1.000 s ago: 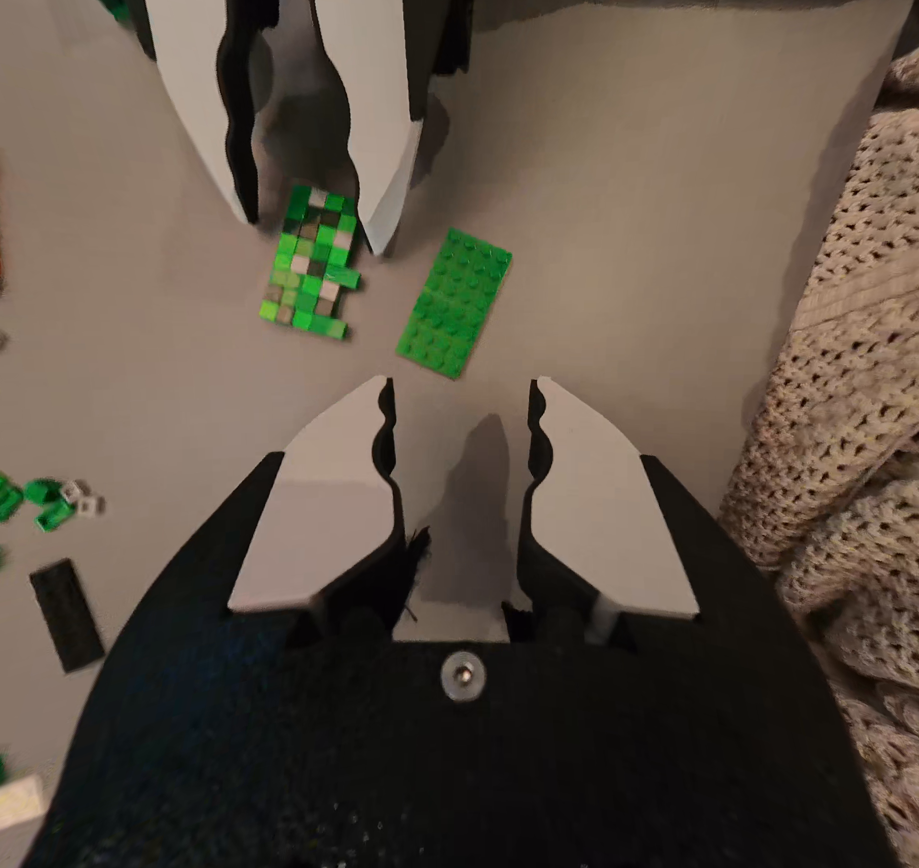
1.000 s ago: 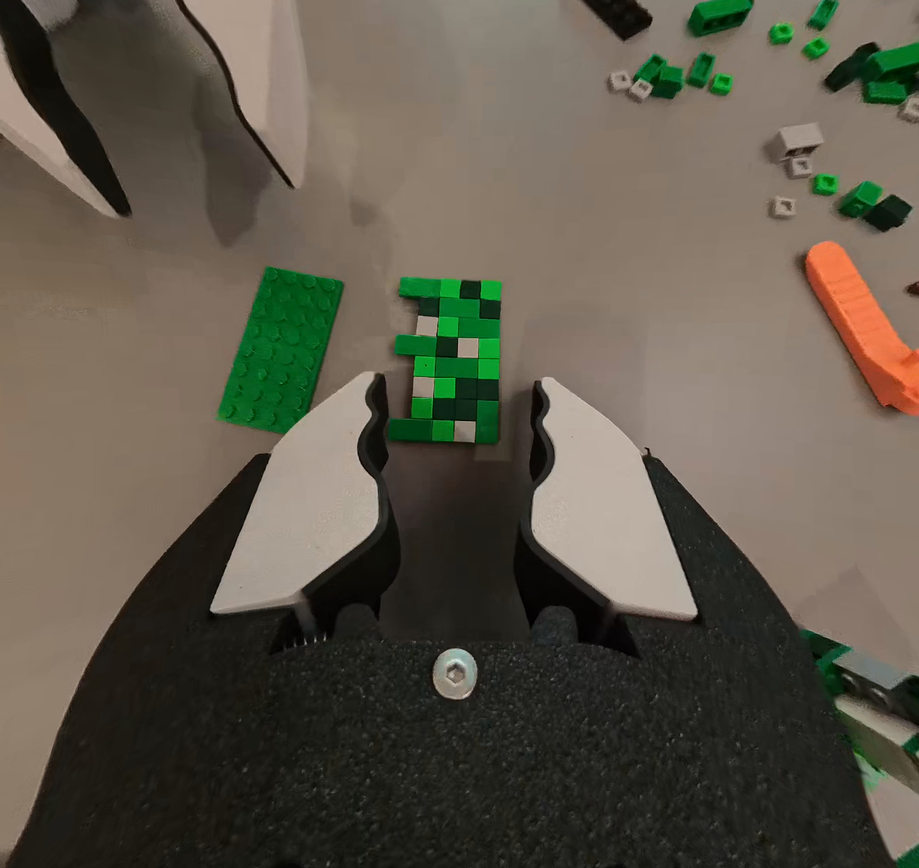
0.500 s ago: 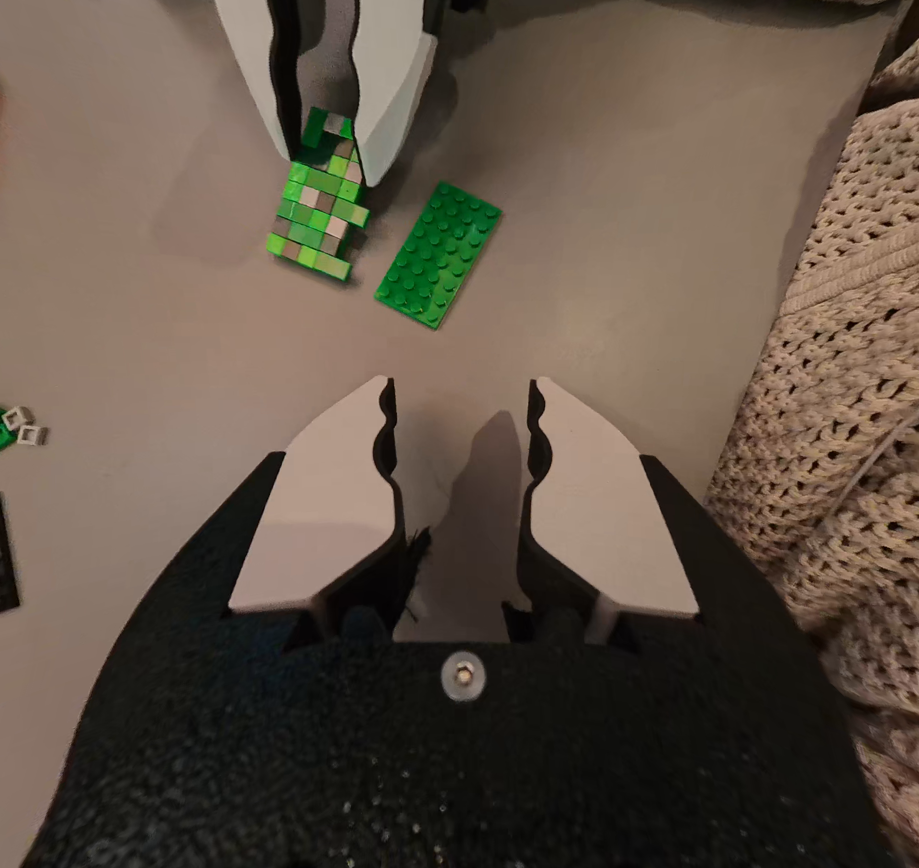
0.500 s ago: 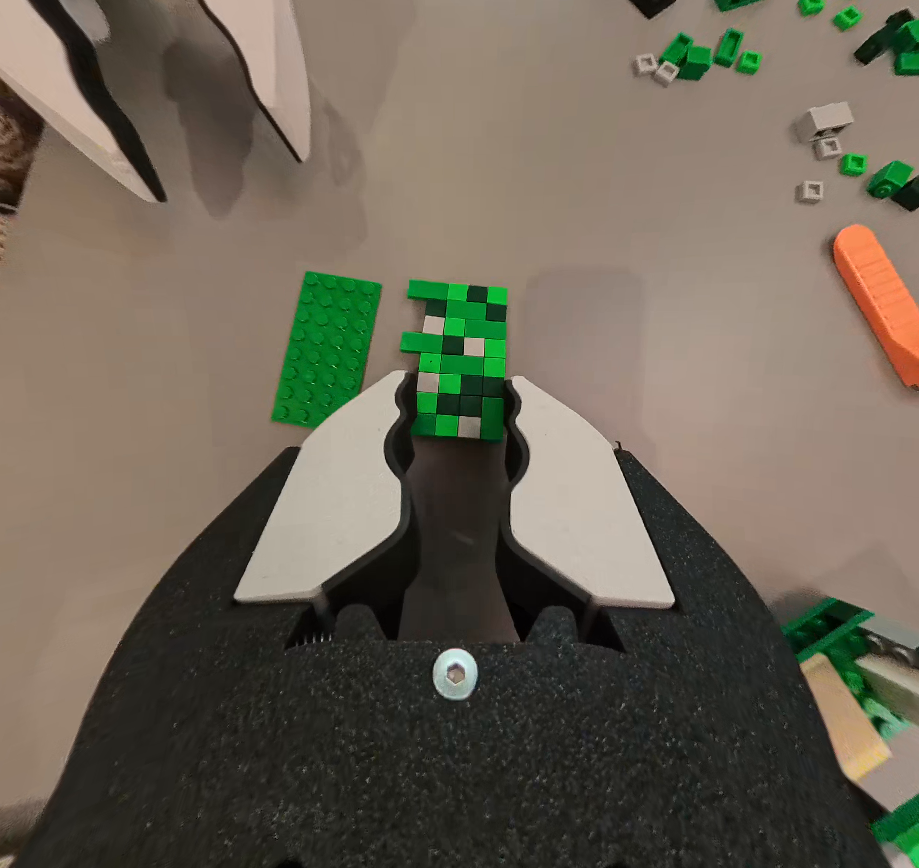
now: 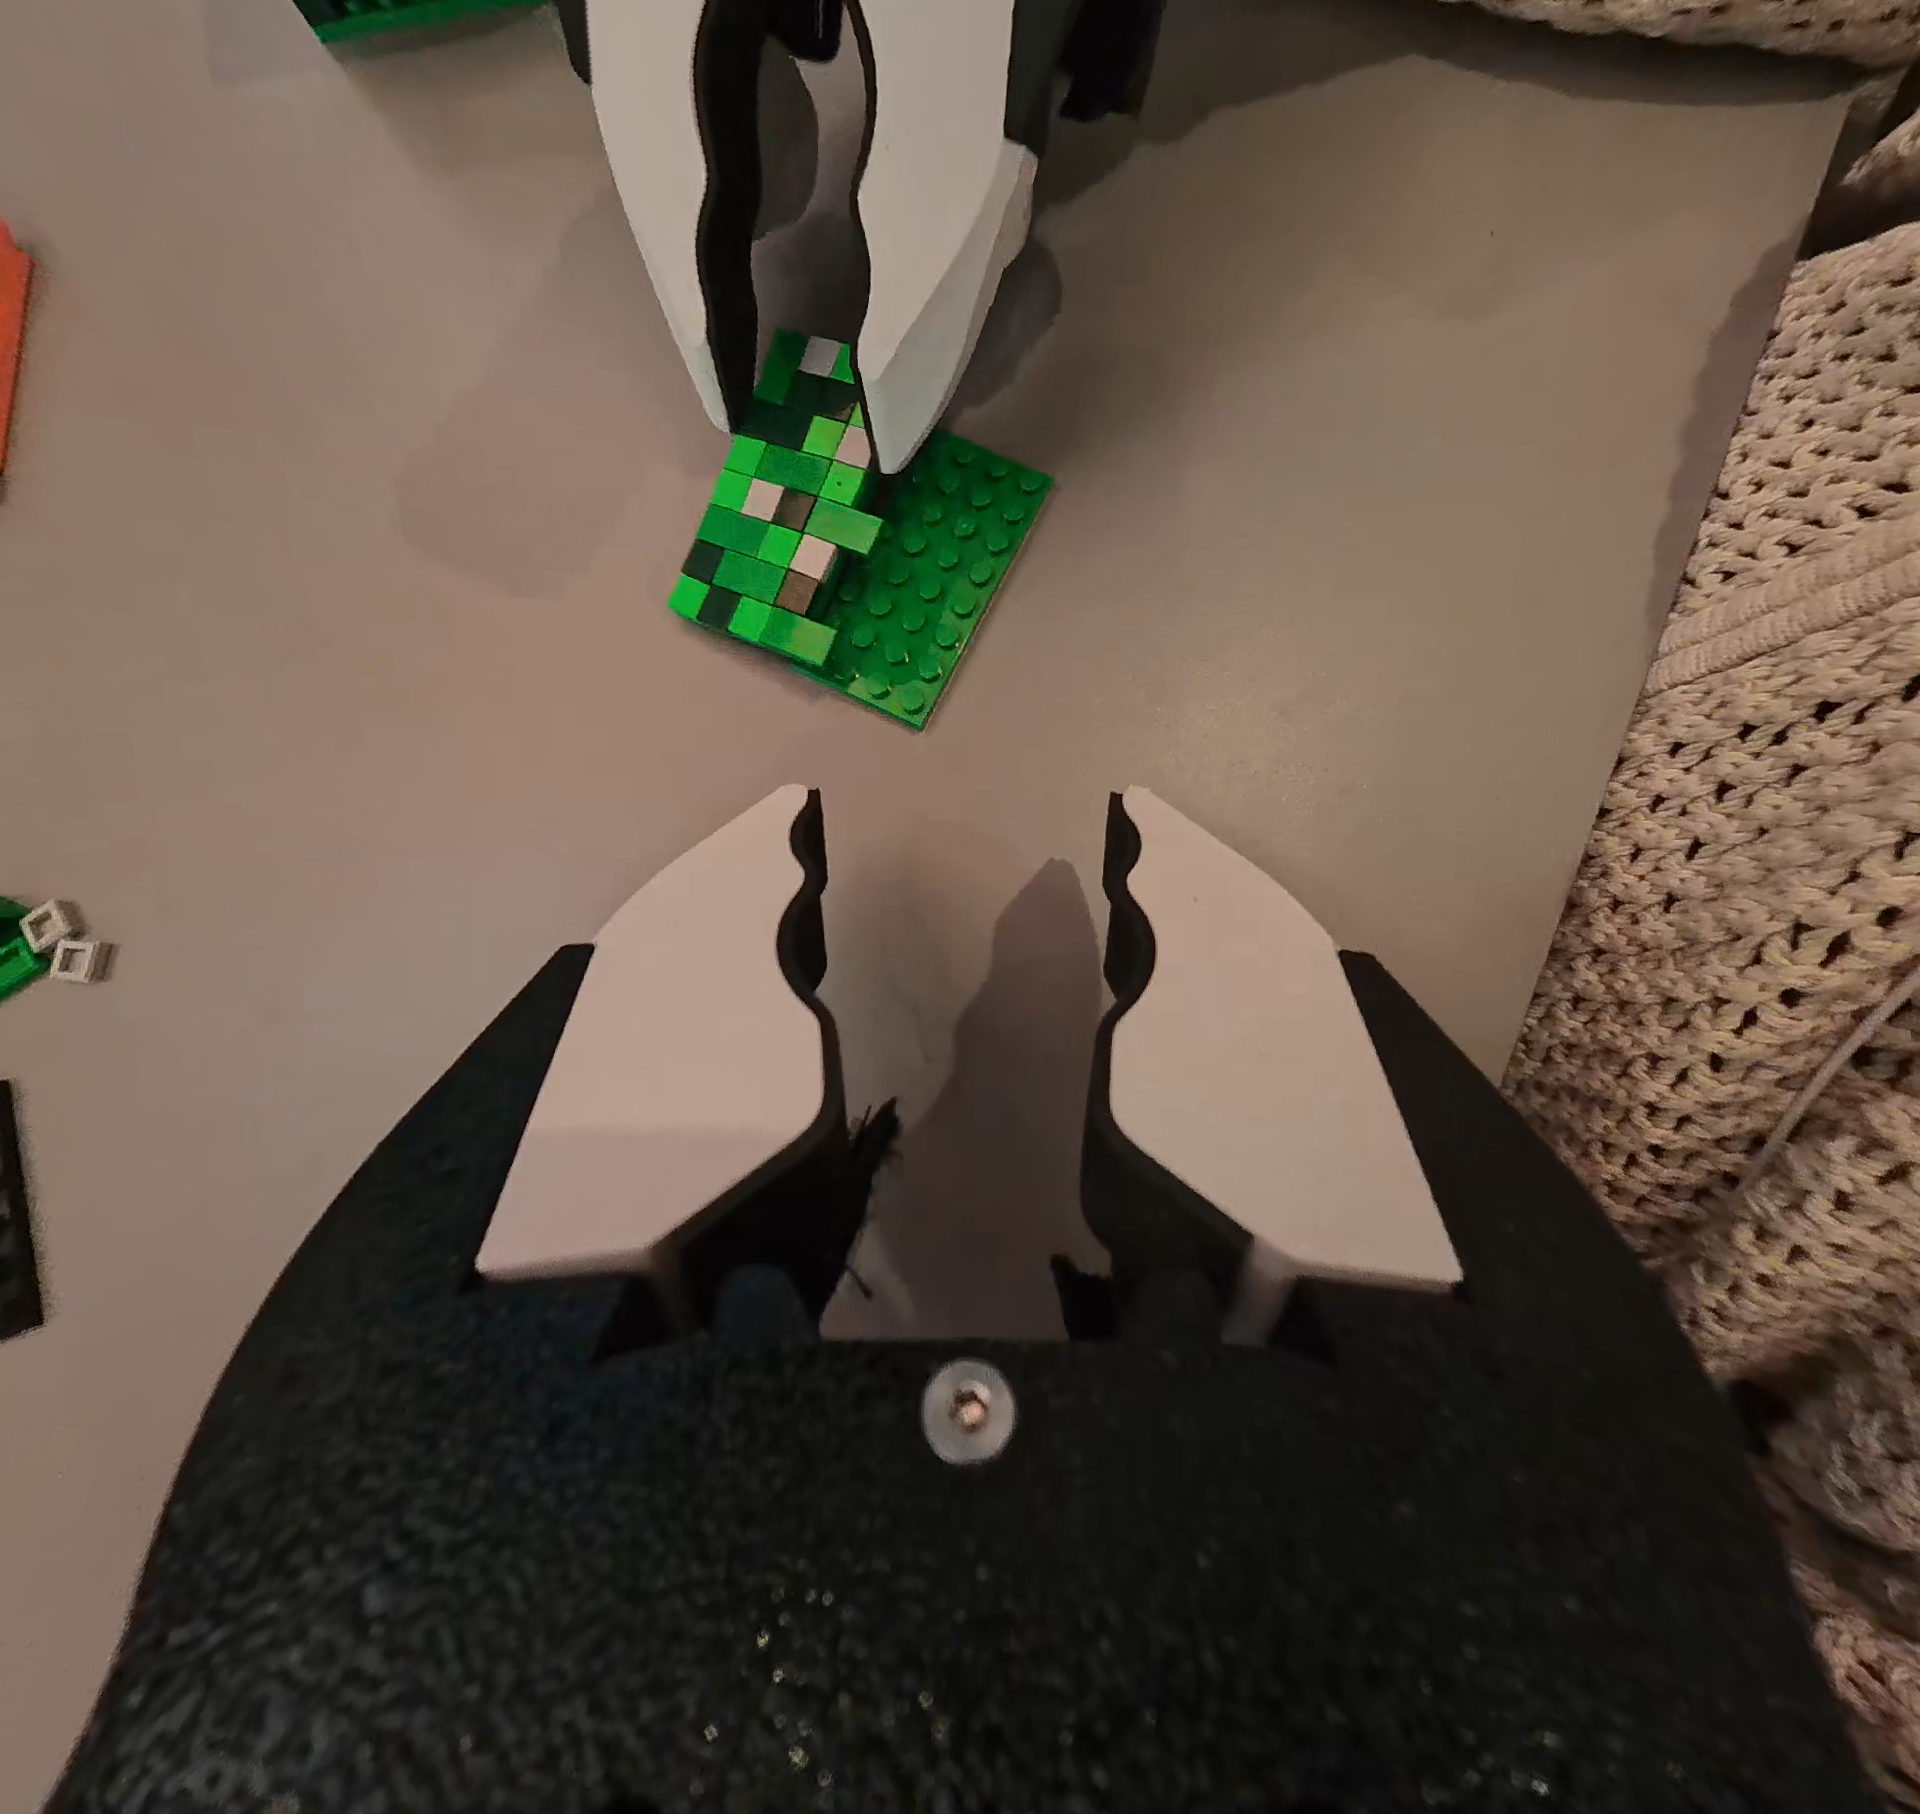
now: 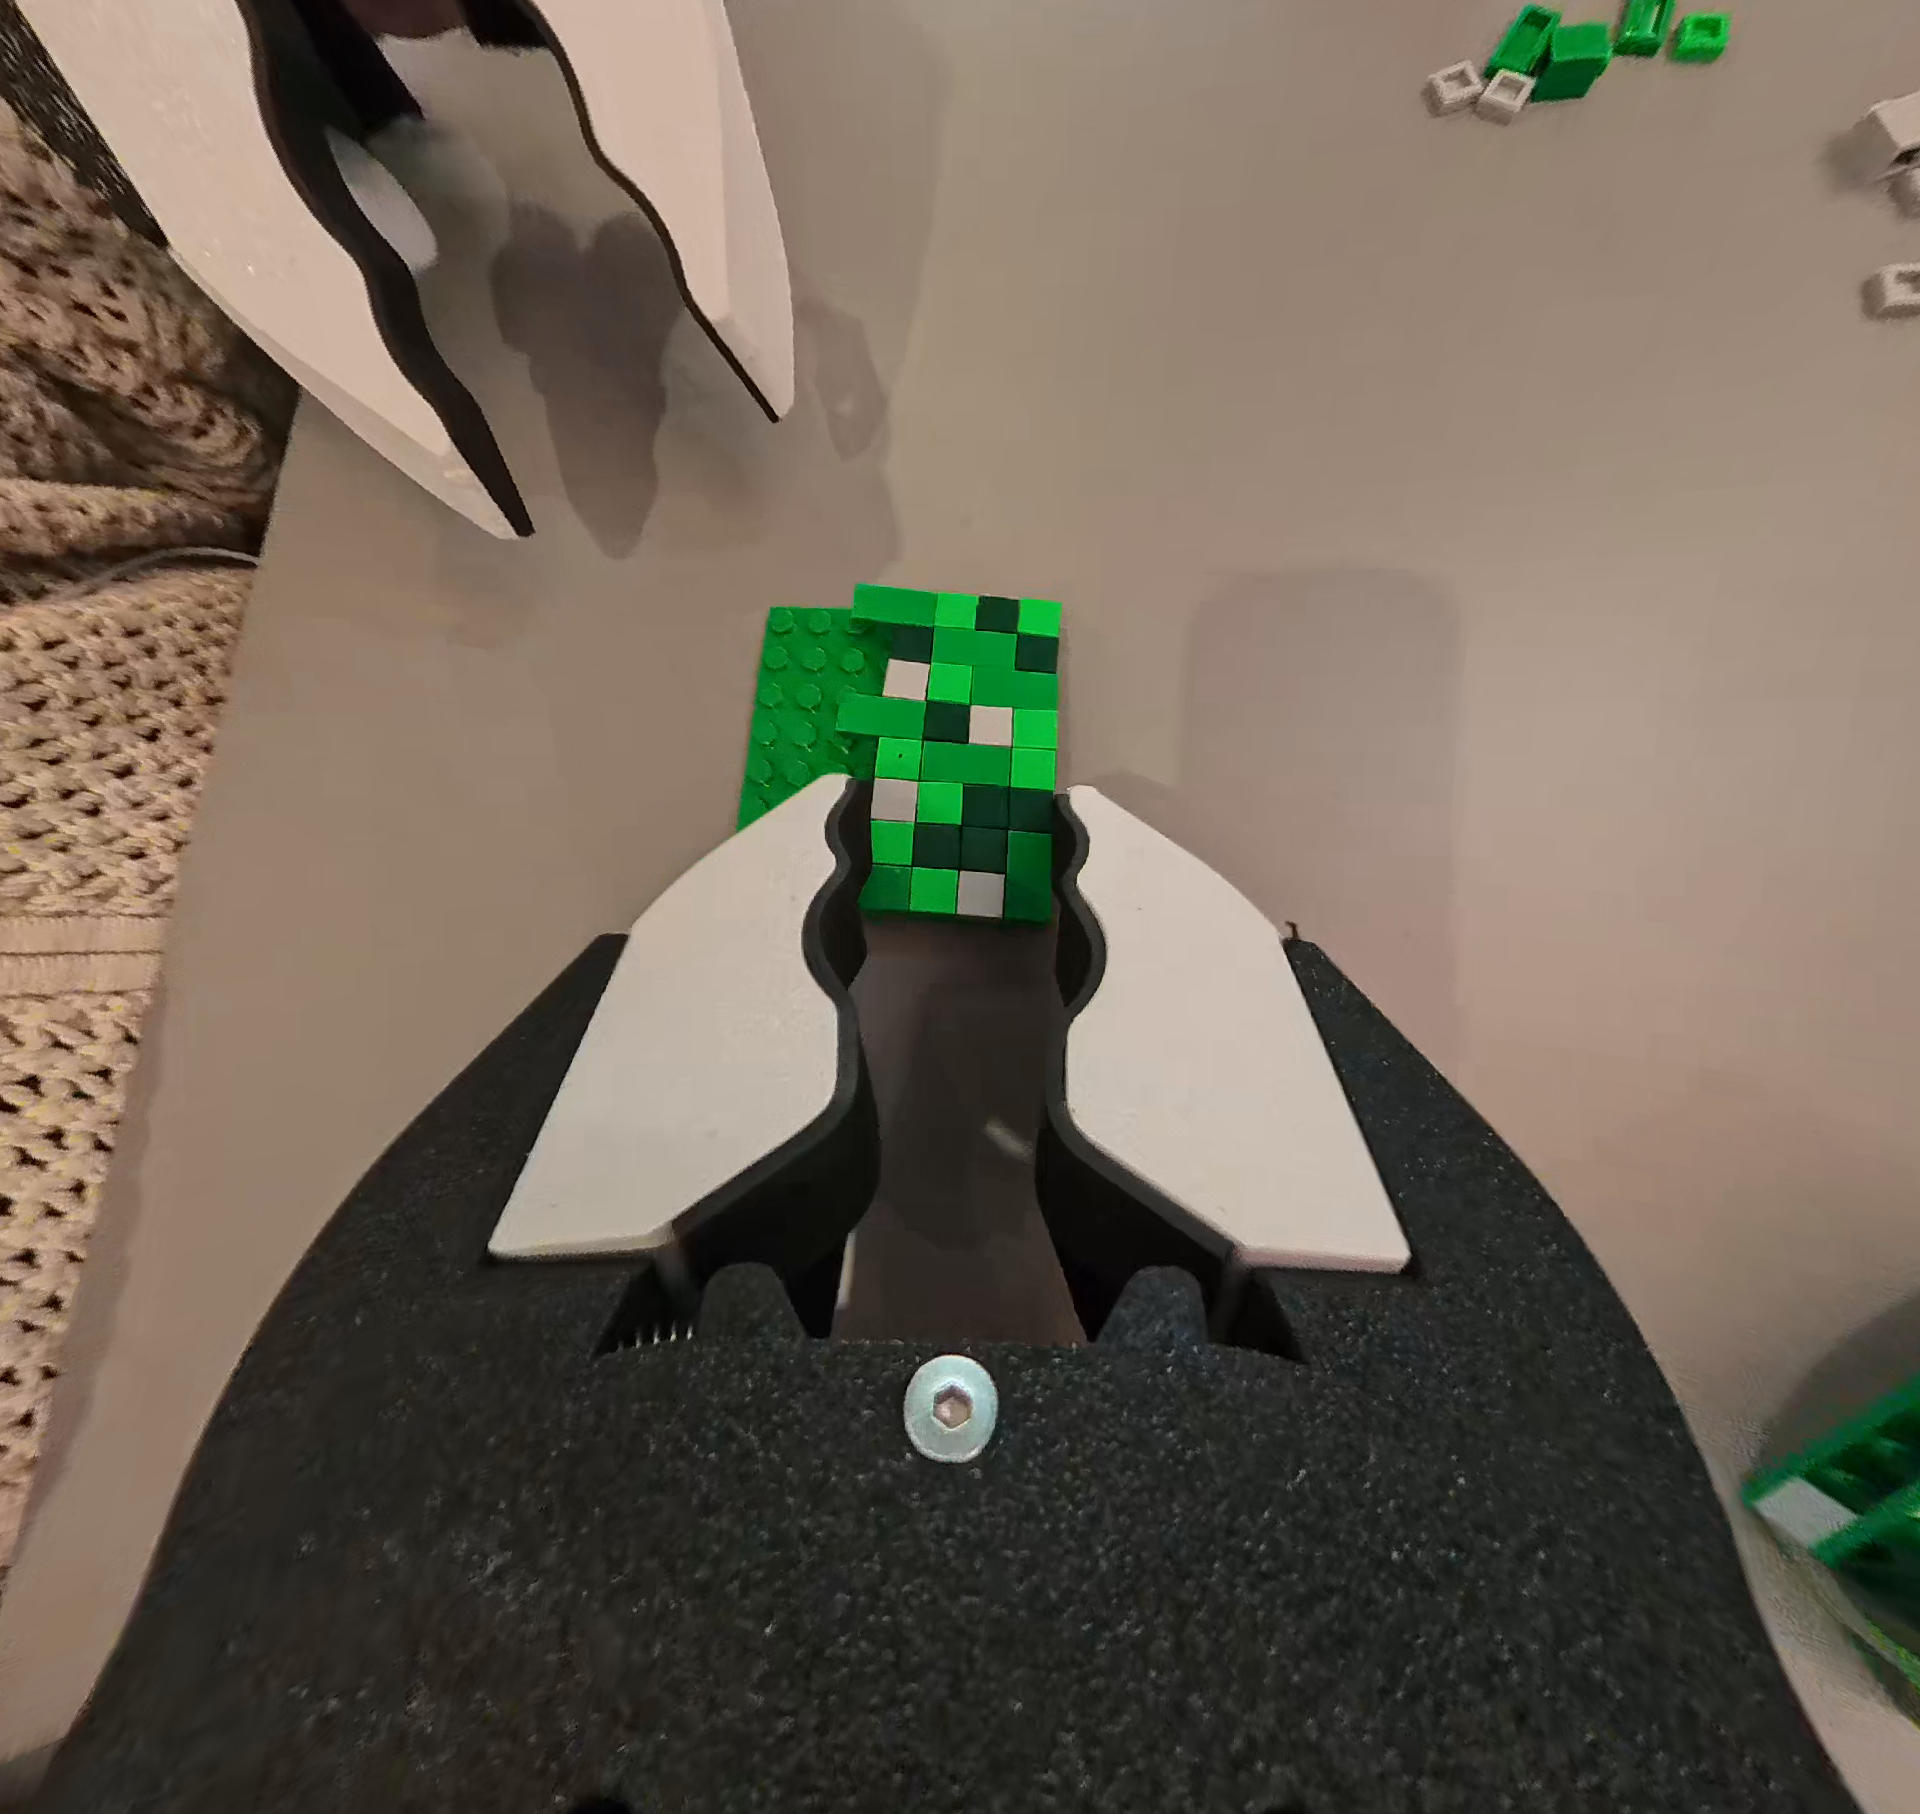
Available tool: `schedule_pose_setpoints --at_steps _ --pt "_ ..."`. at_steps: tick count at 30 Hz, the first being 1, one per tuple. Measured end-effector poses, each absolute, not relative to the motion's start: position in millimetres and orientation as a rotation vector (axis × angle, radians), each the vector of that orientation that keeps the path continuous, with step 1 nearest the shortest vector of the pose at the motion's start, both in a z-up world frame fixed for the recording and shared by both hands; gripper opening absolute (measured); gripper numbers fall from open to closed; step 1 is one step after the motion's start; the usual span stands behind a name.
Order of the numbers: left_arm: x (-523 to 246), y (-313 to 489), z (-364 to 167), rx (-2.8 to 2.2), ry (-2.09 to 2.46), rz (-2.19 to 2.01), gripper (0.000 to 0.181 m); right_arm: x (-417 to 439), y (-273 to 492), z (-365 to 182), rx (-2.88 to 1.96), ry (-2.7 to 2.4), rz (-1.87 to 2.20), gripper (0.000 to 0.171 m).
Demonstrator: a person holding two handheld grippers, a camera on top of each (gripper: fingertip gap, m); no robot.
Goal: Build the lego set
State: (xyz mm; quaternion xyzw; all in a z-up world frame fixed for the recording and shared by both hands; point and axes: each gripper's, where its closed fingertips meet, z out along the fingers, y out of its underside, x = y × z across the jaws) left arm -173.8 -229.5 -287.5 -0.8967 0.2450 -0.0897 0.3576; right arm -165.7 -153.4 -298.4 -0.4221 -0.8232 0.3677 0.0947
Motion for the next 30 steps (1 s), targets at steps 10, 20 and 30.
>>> schedule_pose_setpoints --at_steps 10,20,30 --pt "-172 -221 -294 -2.326 0.667 -0.191 0.051 -161 -155 -298 -1.315 -2.393 1.122 0.033" --pt "-164 -214 -299 -2.326 0.704 -0.193 0.051 -167 -151 -304 -1.165 -2.358 0.943 0.032" --pt "-165 -214 -296 -2.300 0.695 -0.186 0.052 -168 -142 -281 -1.048 -2.244 1.016 0.039"
